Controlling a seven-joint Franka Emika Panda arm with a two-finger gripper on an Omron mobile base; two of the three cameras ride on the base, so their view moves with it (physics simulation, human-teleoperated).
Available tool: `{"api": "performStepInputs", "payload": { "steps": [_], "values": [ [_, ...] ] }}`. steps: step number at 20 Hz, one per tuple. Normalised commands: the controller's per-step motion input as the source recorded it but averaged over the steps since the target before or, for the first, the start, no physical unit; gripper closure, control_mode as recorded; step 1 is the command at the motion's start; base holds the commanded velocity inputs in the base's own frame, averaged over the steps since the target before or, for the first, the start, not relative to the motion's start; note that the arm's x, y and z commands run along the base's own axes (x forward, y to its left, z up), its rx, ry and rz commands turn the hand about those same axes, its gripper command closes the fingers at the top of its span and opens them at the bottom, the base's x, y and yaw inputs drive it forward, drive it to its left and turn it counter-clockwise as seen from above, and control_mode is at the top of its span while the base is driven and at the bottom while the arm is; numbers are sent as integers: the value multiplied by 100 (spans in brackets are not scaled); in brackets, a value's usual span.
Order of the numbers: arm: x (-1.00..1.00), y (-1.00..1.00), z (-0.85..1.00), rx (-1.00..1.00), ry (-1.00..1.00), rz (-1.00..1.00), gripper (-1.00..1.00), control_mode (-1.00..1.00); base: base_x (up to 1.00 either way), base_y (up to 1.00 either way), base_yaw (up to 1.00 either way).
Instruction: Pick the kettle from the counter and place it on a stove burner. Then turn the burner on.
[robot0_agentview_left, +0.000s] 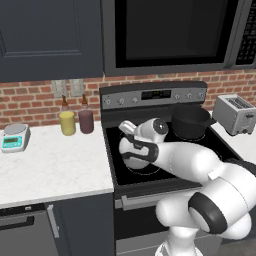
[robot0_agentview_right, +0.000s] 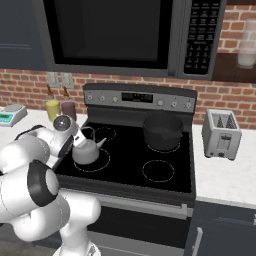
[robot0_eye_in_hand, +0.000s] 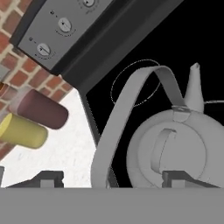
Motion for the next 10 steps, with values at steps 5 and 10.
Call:
{"api": "performStepInputs", "payload": {
  "steps": [5, 10],
  "values": [
    [-18, -12, 2, -3, 6, 0, -100, -100, 0, 0, 0],
    [-4, -5, 69, 0, 2, 0, -100, -100, 0, 0, 0]
  ]
}}
